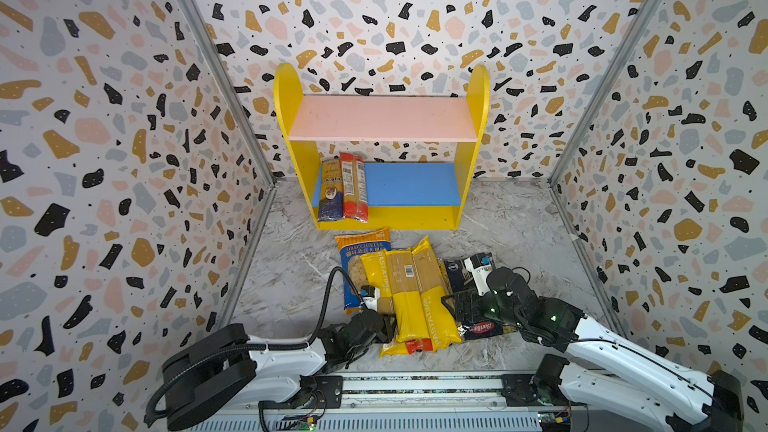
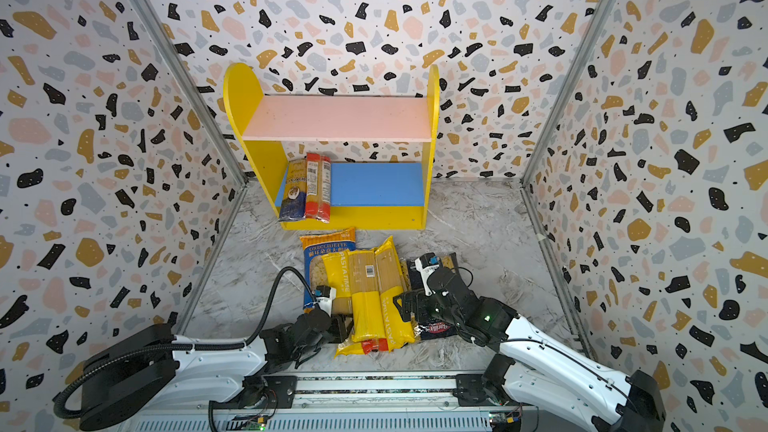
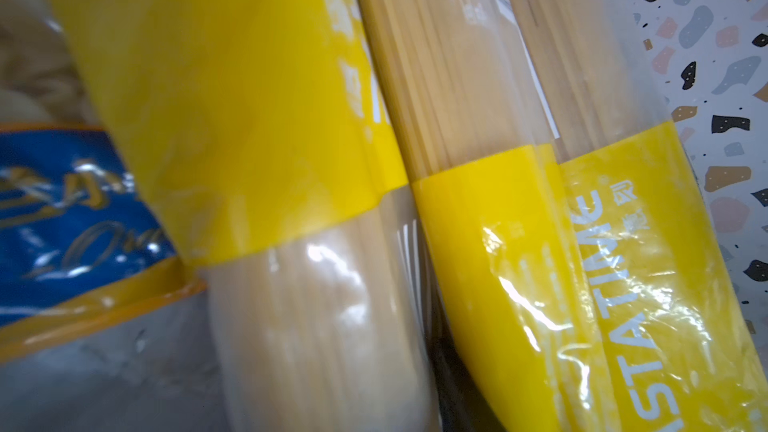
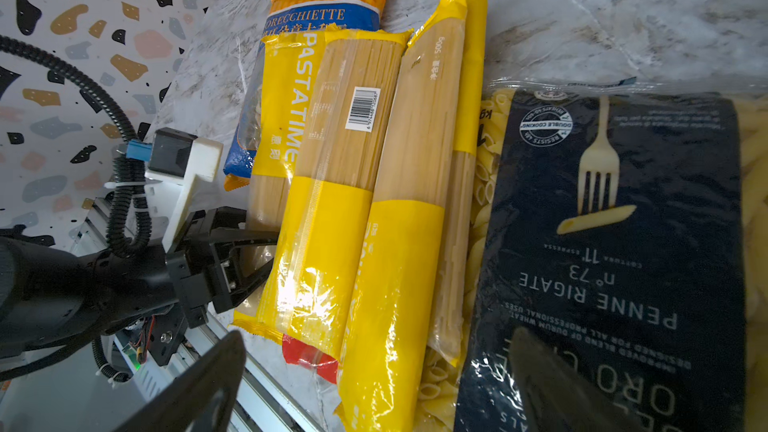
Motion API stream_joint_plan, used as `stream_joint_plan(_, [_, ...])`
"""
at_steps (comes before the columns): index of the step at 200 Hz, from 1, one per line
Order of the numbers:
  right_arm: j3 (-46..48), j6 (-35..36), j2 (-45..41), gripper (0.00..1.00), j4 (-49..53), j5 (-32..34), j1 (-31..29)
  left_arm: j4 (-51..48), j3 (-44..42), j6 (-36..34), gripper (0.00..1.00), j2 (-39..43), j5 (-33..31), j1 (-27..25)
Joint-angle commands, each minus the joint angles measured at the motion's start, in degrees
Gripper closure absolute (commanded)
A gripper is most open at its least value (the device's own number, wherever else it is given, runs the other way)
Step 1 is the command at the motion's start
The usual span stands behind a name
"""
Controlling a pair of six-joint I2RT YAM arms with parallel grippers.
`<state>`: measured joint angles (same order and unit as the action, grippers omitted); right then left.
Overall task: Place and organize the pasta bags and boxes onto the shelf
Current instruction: 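Lower the left gripper onto the yellow Pastatime pack beside the Orecchiette bag and close, then lift the yellow Pastatime pack upward with the left gripper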
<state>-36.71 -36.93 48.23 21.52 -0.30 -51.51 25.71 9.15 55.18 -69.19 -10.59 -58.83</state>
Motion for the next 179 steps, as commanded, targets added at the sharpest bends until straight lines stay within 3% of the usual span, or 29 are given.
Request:
stream_joint_plan(1, [-2.3, 0.7, -0.8, 0.01, 1.5, 1.1, 0.1, -3.1, 0.8, -3.5, 0.75, -4.4, 7.1, -0.1])
stream_joint_plan(34, [-1.8, 0.5, -2.3, 0.01, 1.7, 1.0, 0.1, -7.3, 1.5, -3.4, 0.93, -1.1, 7.7, -0.1])
stream_joint_plan(110, [-2.6, 1.1, -3.2, 0.01, -0.2, -0.9, 0.0, -37.4, 9.4, -4.1, 0.97, 26.9, 0.2, -0.1])
stream_joint_plan(179, [-4.2, 2.7, -3.3, 0.01, -0.3, -2.2, 0.0, -43.3, 17.0, -5.8, 1.00, 27.9, -1.6, -0.1])
